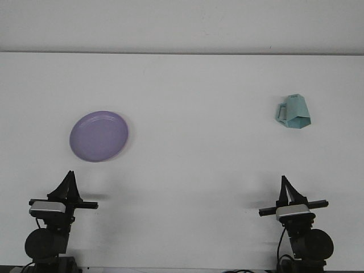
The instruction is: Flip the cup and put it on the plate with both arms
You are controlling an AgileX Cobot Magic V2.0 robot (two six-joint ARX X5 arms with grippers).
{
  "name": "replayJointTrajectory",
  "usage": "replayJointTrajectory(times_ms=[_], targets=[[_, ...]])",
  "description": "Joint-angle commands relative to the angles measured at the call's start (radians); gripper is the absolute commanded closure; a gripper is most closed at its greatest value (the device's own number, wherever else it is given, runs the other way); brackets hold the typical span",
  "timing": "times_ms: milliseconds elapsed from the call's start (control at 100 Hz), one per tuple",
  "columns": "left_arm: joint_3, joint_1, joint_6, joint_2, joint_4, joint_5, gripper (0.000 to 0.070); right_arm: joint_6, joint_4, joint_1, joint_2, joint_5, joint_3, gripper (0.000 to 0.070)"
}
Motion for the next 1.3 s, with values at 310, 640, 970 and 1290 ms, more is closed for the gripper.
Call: replayJointTrajectory(times_ms=[310, 640, 970, 1290], targets=[[-0.019, 0.000, 0.016, -0.001, 0.009, -0.003, 0.0686, -0.005, 0.010, -0.002, -0.001, 0.000, -0.003, 0.0699], [-0.019, 0.000, 0.014, -0.001, 0.016, -0.003, 0.0686, -0.003, 0.010, -0.002, -0.001, 0.000, -0.003, 0.0699], [-0.019, 0.000, -0.037, -0.001, 0.016, -0.003, 0.0687, 0.172, 0.060, -0.002, -0.001, -0.001, -0.003, 0.0699], [-0.019, 0.000, -0.134, -0.001, 0.014, -0.003, 0.0688, 0.435, 0.112, -0.002, 0.000, 0.144, 0.044, 0.0699]])
